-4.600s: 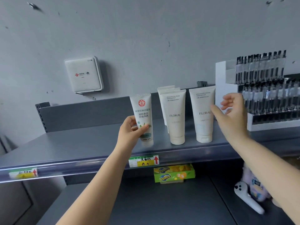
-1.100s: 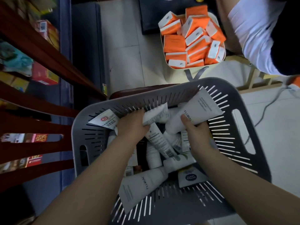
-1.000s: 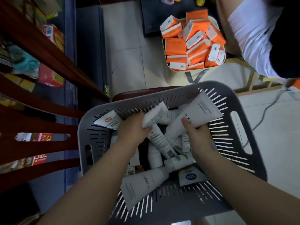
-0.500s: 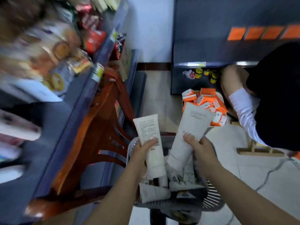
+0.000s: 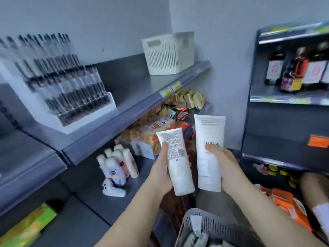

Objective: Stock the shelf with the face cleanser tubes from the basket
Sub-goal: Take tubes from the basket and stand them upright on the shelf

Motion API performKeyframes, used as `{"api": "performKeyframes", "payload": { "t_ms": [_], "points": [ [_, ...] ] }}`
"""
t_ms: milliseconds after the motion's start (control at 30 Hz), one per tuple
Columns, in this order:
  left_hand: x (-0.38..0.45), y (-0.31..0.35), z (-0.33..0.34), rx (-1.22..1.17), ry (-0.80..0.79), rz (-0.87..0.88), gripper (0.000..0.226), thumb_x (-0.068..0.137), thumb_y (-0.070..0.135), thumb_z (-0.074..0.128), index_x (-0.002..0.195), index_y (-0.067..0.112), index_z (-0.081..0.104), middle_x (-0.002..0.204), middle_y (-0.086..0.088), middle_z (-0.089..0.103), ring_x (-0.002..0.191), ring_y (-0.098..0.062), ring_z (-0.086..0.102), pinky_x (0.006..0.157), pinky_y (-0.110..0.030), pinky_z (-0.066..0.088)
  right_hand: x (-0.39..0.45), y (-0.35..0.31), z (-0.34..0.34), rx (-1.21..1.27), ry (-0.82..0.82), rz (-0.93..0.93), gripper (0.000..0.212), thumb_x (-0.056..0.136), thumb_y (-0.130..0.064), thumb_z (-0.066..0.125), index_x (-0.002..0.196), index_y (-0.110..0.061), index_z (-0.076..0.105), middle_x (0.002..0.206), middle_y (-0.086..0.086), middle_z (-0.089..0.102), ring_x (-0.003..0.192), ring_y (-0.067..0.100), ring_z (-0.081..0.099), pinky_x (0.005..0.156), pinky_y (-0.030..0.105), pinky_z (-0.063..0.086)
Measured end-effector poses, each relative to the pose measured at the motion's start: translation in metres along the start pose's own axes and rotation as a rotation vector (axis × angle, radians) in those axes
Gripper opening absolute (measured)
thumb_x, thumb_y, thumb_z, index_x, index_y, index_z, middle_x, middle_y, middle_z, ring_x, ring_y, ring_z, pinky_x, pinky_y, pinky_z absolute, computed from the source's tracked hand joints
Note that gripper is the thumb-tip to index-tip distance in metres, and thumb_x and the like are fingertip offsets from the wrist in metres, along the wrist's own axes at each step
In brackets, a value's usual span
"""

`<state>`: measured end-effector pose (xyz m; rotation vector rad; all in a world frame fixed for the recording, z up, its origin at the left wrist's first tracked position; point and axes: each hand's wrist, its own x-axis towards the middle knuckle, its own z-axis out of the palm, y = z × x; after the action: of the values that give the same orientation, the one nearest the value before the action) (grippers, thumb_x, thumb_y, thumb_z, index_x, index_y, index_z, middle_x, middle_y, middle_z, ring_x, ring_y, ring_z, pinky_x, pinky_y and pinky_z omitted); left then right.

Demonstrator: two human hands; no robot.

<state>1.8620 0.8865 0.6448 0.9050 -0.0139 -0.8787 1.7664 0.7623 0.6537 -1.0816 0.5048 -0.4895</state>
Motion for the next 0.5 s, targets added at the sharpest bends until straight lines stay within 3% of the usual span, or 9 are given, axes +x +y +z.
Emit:
{"api": "performKeyframes", "payload": {
  "t_ms": [100,167,267,333,400,500],
  "points": [
    [-0.031,0.034,-0.004,0.032,0.012,0.153,0.036,0.093,0.037,0.043,0.095,0.009,0.065,0.083,-0.011,0.065,0.075,-0.024,0.060,0.076,-0.036,0.048,-0.011,-0.016,0.035,0.010,-0.110,-0.036,0.004,0.086,-0.017,0.058,0.089,-0.017,0.062,0.077,0.005,0.066,0.070,0.023,0.062,0.069,0.034,0.049],
    [-0.051,0.055,-0.009,0.087,0.029,0.223,0.030,0.091,0.031,0.040,0.096,0.009,0.059,0.083,-0.011,0.061,0.075,-0.024,0.057,0.075,-0.037,0.045,-0.019,-0.022,0.058,0.024,-0.166,-0.032,0.006,0.086,-0.018,0.059,0.091,-0.018,0.062,0.078,0.004,0.067,0.070,0.023,0.064,0.068,0.034,0.050],
    [-0.077,0.082,-0.020,0.190,0.046,0.279,0.035,0.094,0.033,0.034,0.107,0.005,0.052,0.095,-0.017,0.057,0.074,-0.026,0.057,0.068,-0.034,0.051,-0.032,-0.032,0.091,0.027,-0.273,-0.059,0.015,0.086,-0.021,0.058,0.100,-0.018,0.062,0.078,0.003,0.069,0.065,0.020,0.067,0.060,0.030,0.049],
    [-0.099,0.104,-0.029,0.270,0.080,0.353,0.044,0.098,0.034,0.032,0.121,0.002,0.051,0.104,-0.020,0.060,0.088,-0.032,0.059,0.081,-0.043,0.052,-0.039,-0.035,0.116,0.008,-0.328,-0.071,0.026,0.085,-0.024,0.060,0.109,-0.017,0.060,0.087,0.005,0.068,0.075,0.022,0.066,0.064,0.031,0.050],
    [-0.121,0.121,-0.030,0.353,0.084,0.419,0.045,0.099,0.034,0.033,0.128,0.004,0.050,0.114,-0.021,0.060,0.102,-0.035,0.057,0.097,-0.052,0.044,-0.045,-0.042,0.136,0.024,-0.373,-0.093,0.016,0.086,-0.024,0.058,0.100,-0.018,0.062,0.085,0.005,0.067,0.076,0.023,0.064,0.068,0.033,0.050],
    [-0.166,0.152,-0.027,0.490,0.083,0.549,0.038,0.100,0.033,0.031,0.119,0.012,0.056,0.112,-0.016,0.063,0.100,-0.029,0.060,0.094,-0.046,0.047,-0.058,-0.051,0.178,0.045,-0.486,-0.072,0.009,0.087,-0.027,0.056,0.086,-0.021,0.062,0.076,0.002,0.068,0.066,0.019,0.064,0.065,0.030,0.050]
  ]
}}
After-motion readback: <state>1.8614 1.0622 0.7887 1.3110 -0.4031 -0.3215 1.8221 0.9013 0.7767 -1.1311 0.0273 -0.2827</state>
